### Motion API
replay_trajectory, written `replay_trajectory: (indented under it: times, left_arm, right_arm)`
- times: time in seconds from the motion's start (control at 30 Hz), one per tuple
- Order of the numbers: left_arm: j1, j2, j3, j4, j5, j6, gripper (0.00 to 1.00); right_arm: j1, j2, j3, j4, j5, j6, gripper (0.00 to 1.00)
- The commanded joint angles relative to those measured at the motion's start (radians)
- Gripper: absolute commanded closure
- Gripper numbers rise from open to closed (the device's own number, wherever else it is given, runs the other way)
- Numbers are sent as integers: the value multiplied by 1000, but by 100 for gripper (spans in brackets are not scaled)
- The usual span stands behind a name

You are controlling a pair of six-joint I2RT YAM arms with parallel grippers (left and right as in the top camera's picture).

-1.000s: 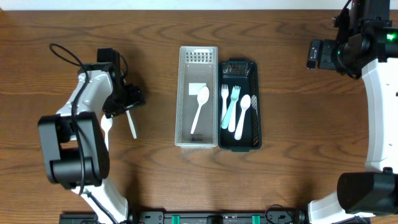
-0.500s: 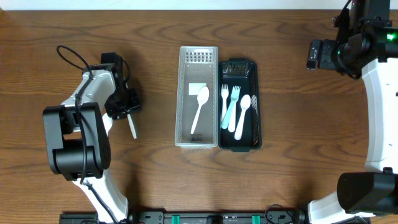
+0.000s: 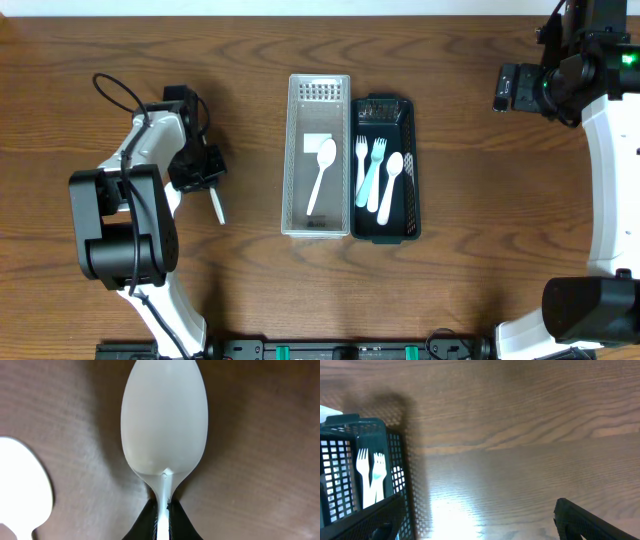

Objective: Pack container
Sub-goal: 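Place the spoon in the grey basket crossing the first spoon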

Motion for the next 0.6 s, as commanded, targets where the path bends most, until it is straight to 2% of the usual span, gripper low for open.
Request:
replay_trajectory:
  times: [0.0, 0.17, 0.33, 0.57]
  left_arm:
    - [-26, -88, 80, -44, -14, 2, 94]
    - [-150, -265, 189, -117, -14, 3, 94]
    - [-360, -398, 204, -49, -54, 3, 94]
    - [-586, -333, 186, 1, -79, 10, 94]
  right_arm:
    - [-8, -6, -1, -1, 11, -13, 2]
    - [-9, -6, -1, -1, 11, -13, 2]
    - [-9, -6, -1, 4, 11, -13, 2]
    - [-9, -6, -1, 5, 10, -13, 2]
